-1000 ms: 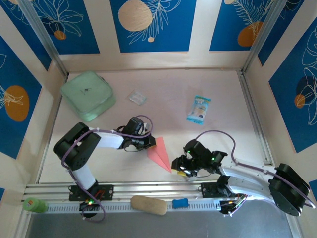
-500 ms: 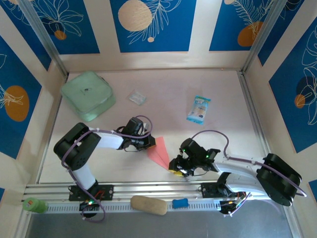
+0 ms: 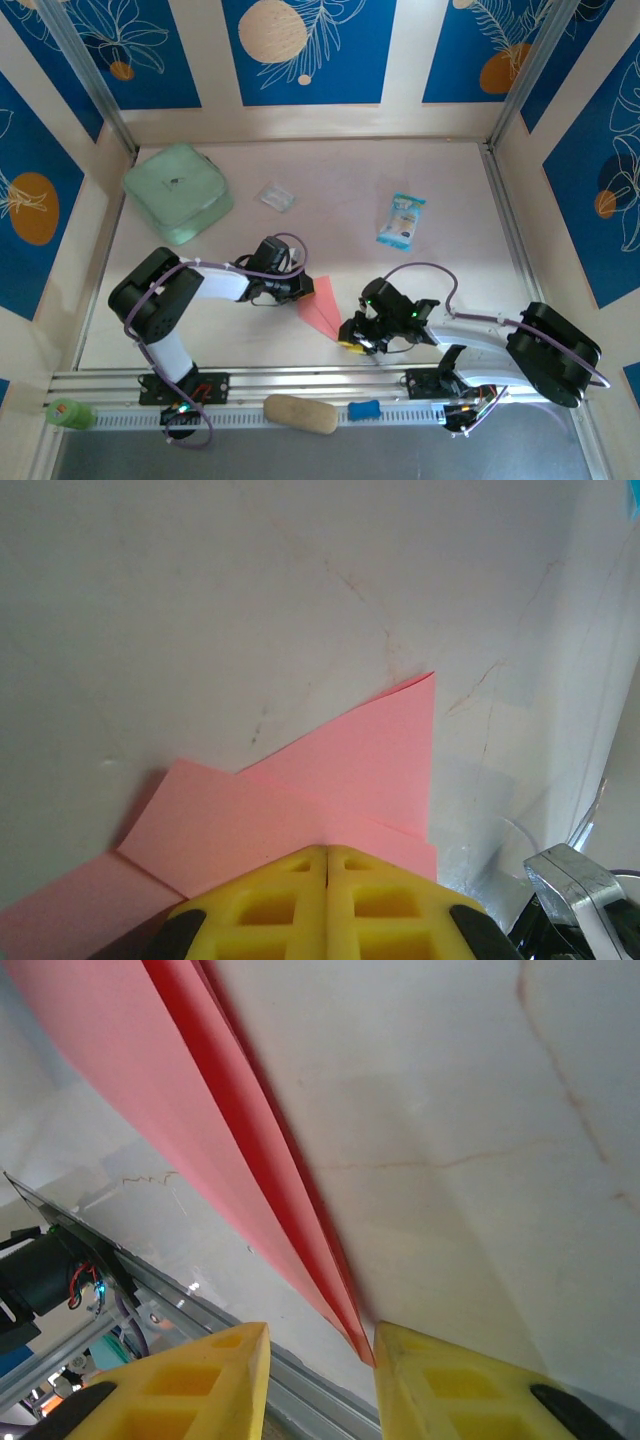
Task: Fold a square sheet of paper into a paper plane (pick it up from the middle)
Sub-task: Turn over the paper at the bottom-center of the table.
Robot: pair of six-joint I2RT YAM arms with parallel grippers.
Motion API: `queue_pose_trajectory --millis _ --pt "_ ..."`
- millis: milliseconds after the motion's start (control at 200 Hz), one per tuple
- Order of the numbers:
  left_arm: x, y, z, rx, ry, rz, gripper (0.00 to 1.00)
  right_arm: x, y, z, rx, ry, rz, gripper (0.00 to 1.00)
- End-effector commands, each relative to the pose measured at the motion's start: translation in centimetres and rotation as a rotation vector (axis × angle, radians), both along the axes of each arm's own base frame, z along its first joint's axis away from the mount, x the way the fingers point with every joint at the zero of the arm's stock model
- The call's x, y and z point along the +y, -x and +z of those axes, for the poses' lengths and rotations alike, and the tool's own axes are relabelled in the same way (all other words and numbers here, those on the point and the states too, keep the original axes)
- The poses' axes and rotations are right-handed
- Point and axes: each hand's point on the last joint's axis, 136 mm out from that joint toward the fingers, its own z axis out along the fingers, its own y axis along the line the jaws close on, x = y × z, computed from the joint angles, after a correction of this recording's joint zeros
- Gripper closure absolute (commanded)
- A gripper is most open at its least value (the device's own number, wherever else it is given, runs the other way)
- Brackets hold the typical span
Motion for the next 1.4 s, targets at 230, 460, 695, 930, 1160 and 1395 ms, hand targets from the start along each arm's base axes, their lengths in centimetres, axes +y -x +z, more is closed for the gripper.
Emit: queue_pose_trajectory --millis 230,460,695,930,1160,1395 --pt "2.4 1.5 -3.1 0.083 -0.111 0.041 1.00 1.1 -1.8 0.8 -0.095 -0.040 -0.010 0.66" --pt "2.3 1.4 -3.0 0.080 -0.107 0.044 1.00 1.2 -3.1 1.3 -0.154 -0.053 -0.033 0.66" --pt "2.1 1.2 -2.7 0.077 -0.096 0.045 1.00 1.0 -3.5 1.4 -0.174 -0.069 -0.044 0.67" --pt "1.6 1.0 -1.9 0.066 -0.066 0.041 0.99 0.8 -3.7 1.6 -0.204 -0.079 -0.036 0.79" --pt "0.6 0.2 1.5 -0.002 -0.003 0.026 0.85 0.7 -3.6 2.3 -0.242 -0.089 -0.015 0.94" --pt "2.2 0.0 6.2 -0.146 -0.038 0.032 0.56 -1.5 -4.3 4.5 -0.382 0.072 0.002 0.96"
